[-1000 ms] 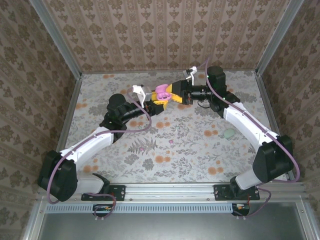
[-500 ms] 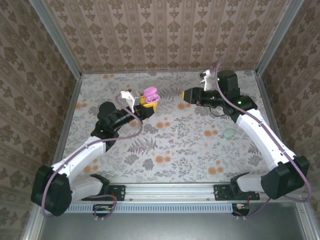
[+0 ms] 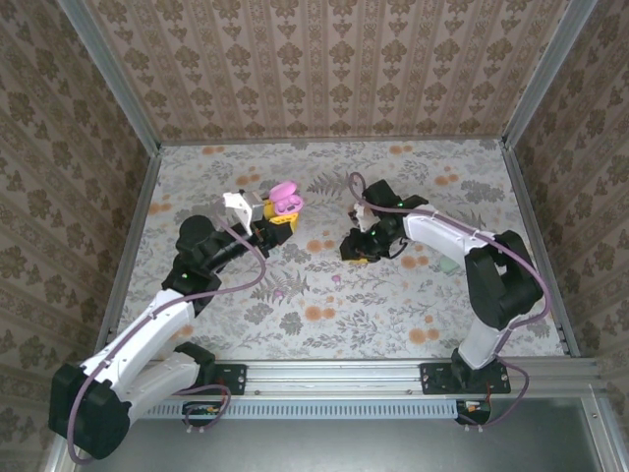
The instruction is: Insert the wireless bluetooth earbuds into the charging case
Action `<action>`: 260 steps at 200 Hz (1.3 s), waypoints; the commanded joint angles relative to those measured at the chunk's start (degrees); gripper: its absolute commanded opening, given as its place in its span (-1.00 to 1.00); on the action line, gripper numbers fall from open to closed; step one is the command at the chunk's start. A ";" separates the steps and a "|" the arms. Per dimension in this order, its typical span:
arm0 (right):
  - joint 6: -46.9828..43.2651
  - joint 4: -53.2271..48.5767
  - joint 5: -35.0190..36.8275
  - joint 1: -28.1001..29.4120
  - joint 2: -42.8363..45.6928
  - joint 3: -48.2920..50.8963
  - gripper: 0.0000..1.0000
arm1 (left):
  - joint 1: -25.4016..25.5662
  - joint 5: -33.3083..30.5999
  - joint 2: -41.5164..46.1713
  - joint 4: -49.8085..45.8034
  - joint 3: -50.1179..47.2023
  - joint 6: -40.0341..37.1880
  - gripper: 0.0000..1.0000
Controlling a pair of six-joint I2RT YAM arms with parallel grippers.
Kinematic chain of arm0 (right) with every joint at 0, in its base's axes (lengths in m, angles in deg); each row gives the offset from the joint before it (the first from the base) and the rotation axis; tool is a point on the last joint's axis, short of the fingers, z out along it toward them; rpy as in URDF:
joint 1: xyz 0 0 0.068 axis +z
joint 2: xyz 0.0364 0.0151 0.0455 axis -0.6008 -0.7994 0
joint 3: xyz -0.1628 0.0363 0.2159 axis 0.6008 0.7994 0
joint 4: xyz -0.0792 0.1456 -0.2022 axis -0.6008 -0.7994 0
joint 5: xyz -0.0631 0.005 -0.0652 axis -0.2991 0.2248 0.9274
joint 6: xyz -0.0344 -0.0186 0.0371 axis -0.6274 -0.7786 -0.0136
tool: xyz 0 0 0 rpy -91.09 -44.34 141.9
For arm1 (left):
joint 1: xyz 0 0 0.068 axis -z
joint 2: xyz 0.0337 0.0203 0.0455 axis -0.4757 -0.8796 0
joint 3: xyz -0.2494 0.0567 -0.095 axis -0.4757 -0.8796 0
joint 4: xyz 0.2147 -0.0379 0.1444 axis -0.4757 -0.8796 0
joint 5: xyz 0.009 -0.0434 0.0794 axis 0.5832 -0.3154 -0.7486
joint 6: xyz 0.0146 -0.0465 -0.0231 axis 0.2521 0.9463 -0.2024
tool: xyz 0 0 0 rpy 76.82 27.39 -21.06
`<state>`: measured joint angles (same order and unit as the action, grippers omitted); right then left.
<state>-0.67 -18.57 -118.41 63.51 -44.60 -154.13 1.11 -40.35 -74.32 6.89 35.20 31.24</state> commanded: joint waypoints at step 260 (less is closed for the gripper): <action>-11.97 -13.80 9.11 8.81 -20.12 -15.78 -0.17 | -0.43 -2.01 2.76 -4.68 1.68 -3.34 -0.43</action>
<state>-12.69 -29.69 -112.77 71.38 -63.40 -168.47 1.11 -42.14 -72.22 1.86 35.20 29.07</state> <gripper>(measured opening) 0.424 0.362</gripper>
